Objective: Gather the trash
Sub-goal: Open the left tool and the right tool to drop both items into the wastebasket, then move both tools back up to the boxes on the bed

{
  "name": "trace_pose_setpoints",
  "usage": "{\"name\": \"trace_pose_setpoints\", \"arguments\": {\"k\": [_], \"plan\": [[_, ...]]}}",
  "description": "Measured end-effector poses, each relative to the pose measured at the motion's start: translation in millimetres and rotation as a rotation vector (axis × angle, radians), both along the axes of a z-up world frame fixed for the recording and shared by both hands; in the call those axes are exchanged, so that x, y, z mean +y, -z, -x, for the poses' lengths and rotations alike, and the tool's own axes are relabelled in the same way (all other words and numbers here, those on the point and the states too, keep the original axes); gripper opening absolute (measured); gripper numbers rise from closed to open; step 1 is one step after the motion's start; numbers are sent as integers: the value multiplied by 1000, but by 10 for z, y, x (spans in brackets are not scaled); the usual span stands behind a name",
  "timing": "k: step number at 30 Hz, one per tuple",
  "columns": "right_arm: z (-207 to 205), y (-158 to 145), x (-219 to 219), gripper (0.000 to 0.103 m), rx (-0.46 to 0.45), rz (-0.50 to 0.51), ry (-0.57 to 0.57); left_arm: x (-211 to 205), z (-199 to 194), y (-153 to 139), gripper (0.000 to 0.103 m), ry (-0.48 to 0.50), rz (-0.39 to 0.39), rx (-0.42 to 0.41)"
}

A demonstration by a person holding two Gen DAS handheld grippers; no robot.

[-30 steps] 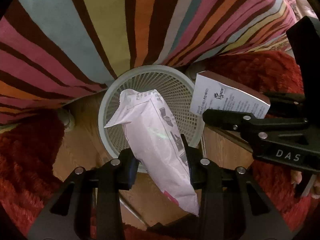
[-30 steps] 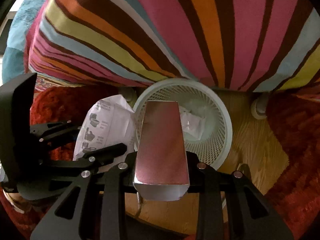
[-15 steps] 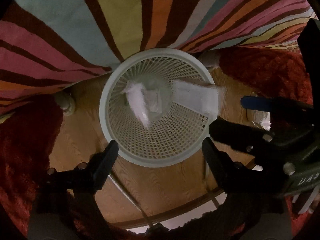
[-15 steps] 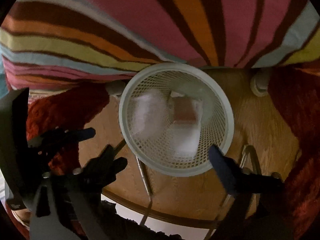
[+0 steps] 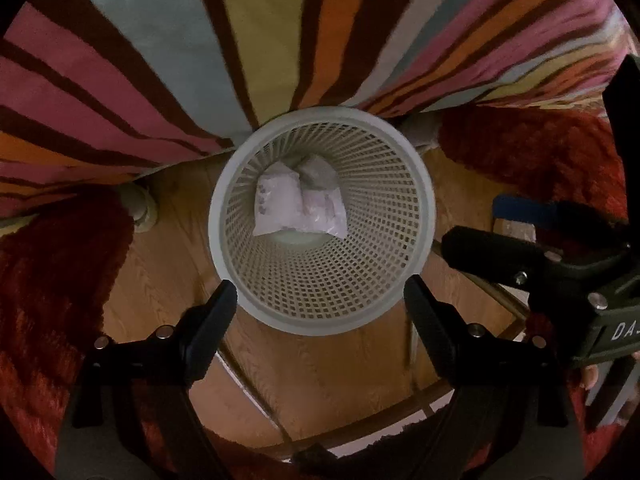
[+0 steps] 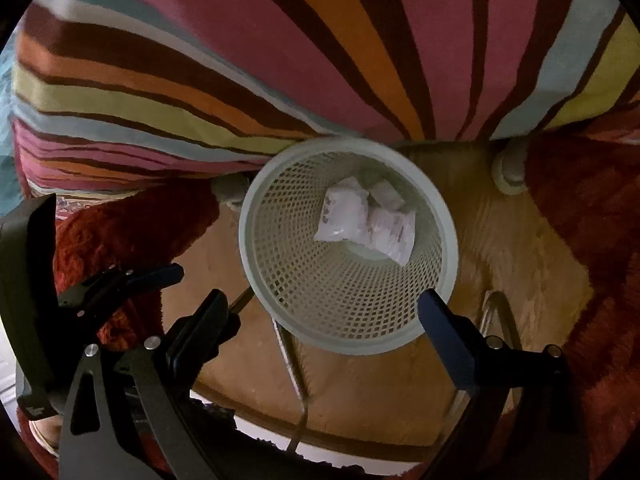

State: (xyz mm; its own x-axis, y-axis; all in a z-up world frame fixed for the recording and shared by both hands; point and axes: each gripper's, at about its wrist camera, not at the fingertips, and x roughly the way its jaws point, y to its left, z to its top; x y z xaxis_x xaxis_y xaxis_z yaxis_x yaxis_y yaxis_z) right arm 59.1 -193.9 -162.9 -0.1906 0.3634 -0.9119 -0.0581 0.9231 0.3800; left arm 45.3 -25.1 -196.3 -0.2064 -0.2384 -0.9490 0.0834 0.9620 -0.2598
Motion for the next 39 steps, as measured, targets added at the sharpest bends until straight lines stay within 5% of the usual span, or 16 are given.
{"name": "trace_pose_setpoints", "arguments": {"k": [8,15,18,25,31,39], "plan": [[57,-436,-43,92,-193,24,-38,-51,74,-304,83,51,-40,-117],[90,-1277,-58,92,-619,51,-58,81,85,-830,83,44,-36,-287],[13,-1485,-88,92,-761,94,-23,162,30,-1141,83,43,-56,-422],[-314,-1648,-143,92,-877,90,58,438,-385,-1685,83,-97,-108,-712],[-545,-1755,-85,92,-923,97,64,491,-748,-1853,83,-175,-56,-799],[-914,-1663,-73,92,-890,102,101,348,-1422,-1981,83,-95,-65,-886]]}}
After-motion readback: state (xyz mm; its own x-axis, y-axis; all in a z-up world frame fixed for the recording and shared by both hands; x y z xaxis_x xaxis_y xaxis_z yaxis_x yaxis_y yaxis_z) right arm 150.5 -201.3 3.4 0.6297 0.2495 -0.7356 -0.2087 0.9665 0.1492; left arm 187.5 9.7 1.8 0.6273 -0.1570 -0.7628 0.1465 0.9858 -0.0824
